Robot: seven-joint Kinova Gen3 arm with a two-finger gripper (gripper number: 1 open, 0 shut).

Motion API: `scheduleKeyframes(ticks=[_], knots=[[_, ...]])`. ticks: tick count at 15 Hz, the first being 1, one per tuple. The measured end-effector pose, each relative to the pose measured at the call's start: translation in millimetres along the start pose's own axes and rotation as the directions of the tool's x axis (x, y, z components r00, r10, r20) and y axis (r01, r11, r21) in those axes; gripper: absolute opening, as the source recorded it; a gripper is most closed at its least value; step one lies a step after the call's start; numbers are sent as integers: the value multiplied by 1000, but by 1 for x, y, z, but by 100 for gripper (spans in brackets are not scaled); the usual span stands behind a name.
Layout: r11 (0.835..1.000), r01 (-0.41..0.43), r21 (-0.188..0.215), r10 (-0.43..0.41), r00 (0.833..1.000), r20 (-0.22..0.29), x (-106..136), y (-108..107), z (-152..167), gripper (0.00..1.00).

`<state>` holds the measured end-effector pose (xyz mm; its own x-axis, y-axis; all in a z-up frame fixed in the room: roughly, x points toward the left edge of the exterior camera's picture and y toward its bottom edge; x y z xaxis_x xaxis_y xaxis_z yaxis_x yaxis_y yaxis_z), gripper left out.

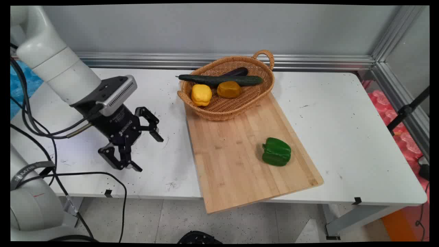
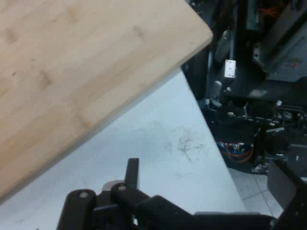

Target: Pick up the cucumber from the vegetable basket

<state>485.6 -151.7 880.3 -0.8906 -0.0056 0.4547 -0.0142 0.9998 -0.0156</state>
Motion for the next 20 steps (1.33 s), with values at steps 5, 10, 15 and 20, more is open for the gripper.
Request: scheduleKeyframes(ticks=[5,10,15,20], knots=[[991,117,63,-116,993,-9,-5,-9,-14,100],[943,297,152,-293,955,-46,-8,-24,-40,100],[837,491,241,-474,871,-131,-7,-57,-67,100],[724,618,305,-584,785,-206,4,-107,-80,100]])
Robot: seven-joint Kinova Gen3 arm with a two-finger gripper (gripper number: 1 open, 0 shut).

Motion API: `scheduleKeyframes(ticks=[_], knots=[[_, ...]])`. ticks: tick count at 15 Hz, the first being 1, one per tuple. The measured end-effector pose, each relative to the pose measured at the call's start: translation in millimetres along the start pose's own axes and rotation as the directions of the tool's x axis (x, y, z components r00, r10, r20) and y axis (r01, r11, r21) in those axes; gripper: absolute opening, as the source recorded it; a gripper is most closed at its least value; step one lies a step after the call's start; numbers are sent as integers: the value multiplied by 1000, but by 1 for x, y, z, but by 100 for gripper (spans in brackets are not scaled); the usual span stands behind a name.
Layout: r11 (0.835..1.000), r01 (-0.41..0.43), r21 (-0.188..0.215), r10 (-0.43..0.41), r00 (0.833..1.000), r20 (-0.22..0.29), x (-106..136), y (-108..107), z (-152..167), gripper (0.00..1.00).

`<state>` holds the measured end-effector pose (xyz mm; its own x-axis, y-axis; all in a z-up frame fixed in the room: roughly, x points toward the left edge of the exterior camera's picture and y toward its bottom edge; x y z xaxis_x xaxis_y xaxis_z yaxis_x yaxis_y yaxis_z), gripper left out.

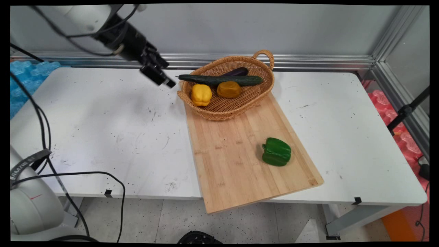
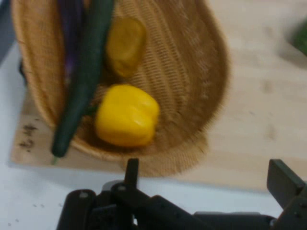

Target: Pick up the cucumber from the vegetable basket

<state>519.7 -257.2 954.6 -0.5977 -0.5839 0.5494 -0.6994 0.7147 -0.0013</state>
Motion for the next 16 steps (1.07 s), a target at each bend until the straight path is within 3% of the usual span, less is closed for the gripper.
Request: scheduleKeyframes(ticks=[9,16], knots=[[990,107,90,-108,994,6,55,-39,46,100],[990,74,123,-83,994,70,77,-67,94,100]])
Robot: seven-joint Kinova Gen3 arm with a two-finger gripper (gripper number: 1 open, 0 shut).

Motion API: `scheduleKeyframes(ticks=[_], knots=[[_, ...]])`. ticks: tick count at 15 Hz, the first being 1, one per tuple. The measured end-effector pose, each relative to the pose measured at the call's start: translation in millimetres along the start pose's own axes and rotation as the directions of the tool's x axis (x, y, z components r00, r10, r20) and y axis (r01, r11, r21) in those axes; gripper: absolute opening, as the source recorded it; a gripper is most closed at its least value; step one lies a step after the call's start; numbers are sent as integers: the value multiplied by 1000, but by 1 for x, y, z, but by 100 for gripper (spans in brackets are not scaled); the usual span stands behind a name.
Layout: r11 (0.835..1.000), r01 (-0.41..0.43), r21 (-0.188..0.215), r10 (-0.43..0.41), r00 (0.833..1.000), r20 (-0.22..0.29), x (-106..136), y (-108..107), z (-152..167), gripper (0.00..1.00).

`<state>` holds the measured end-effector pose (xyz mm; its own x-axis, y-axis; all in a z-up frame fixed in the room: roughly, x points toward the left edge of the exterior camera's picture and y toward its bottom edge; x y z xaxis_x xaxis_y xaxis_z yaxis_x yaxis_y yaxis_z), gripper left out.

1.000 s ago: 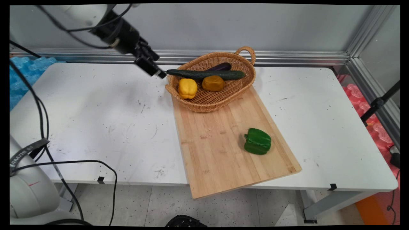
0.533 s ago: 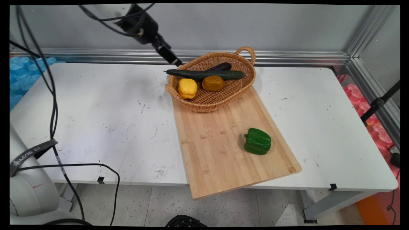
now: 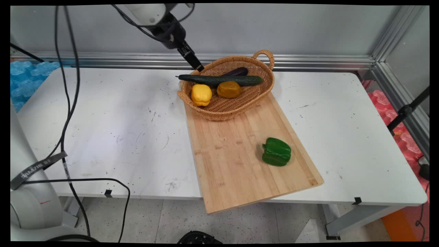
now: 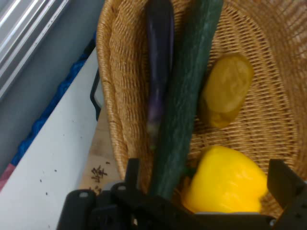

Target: Pick up the cucumber from the vegetable basket

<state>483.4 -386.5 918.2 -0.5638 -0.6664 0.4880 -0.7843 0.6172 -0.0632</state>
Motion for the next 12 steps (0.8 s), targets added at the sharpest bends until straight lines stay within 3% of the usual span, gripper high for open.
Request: scheduleKeyframes(ticks=[6,12], knots=[[997,-75,-1,75,995,65,18,-11,62,100],[992,-129,-16,130,987,98,33,-14,111,100]])
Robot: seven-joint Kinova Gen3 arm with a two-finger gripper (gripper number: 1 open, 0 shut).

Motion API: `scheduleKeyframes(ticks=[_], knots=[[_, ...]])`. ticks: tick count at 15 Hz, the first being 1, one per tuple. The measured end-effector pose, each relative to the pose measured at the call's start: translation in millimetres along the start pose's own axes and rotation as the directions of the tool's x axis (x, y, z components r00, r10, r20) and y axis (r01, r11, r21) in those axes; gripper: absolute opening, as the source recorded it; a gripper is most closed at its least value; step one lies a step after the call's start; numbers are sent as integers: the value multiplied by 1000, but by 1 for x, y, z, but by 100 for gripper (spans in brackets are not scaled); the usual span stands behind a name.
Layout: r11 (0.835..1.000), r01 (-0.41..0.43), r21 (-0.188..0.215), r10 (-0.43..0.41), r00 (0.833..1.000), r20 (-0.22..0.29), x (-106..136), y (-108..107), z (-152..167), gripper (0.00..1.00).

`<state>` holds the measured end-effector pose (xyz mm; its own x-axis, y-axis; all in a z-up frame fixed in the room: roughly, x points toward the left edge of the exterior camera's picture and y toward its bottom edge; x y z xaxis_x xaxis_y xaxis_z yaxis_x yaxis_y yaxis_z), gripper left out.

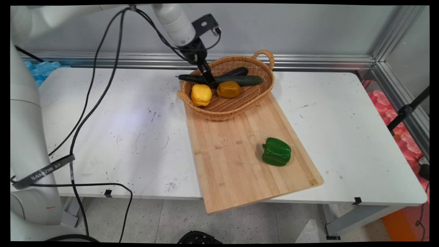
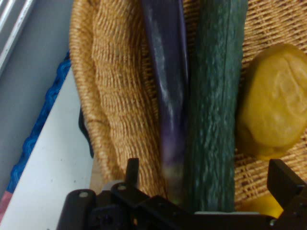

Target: Pick up the cucumber from the vegetable basket

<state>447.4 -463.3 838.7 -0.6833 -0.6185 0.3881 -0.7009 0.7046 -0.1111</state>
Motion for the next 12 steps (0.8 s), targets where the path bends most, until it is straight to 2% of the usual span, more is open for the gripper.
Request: scheduleKeyframes(ticks=[6,7,12], knots=[[998,-56,-18,57,998,21,13,0,30,100],[998,-67,-22,67,997,23,13,0,32,0],[994,-110,-29,110,993,28,16,2,35,0]])
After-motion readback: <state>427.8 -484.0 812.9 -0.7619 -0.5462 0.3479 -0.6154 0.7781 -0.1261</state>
